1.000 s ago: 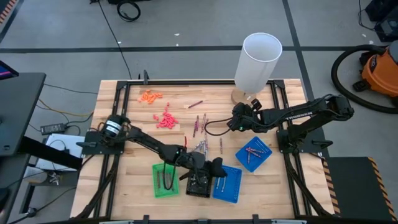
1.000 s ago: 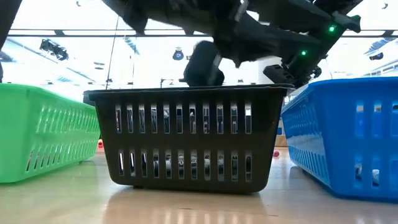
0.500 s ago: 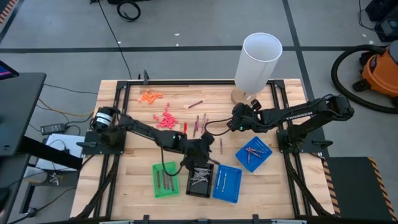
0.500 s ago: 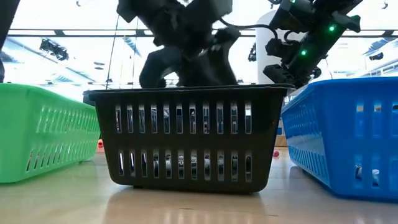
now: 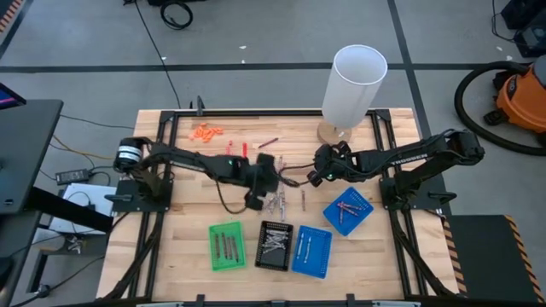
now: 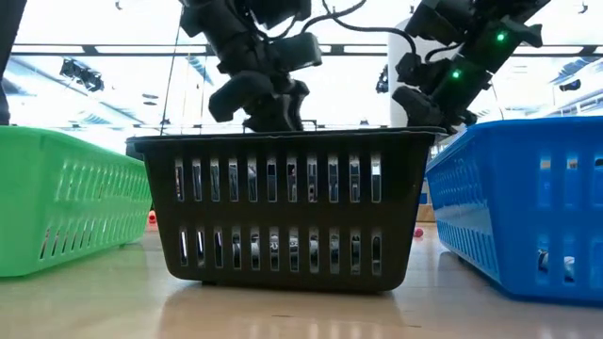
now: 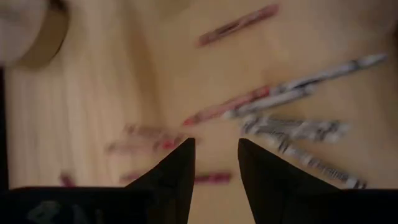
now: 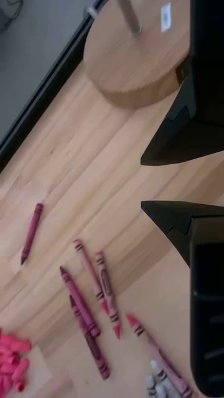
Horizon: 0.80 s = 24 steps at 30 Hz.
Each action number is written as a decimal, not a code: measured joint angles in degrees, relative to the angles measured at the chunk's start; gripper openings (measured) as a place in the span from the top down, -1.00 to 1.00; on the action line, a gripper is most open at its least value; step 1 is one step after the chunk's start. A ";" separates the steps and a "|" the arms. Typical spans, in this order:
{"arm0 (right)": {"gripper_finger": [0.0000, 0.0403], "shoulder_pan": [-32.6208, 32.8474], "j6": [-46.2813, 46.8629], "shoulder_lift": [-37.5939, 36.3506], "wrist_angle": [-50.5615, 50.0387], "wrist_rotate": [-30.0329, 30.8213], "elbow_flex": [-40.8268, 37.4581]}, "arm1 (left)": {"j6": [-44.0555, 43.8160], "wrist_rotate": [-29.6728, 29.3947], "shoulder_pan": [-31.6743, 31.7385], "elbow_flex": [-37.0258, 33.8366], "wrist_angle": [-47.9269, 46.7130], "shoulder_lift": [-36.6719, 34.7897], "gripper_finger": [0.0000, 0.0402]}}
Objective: Sort crayons
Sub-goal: Put the red crayon into the green basket
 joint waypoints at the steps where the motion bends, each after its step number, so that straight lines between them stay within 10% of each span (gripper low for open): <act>1: 0.46 0.13 0.00 0.10 -0.17 -0.03 0.00 | -1.10 -0.01 0.88 -0.54 -0.27 -0.75 0.34; 16: 0.46 2.26 -5.70 0.60 5.68 2.54 0.01 | -7.50 -0.10 16.25 -13.17 13.78 -1.83 0.34; 24: 0.46 2.28 -5.76 0.61 5.98 2.59 0.01 | -7.04 -0.01 20.21 -21.26 38.40 -1.83 0.34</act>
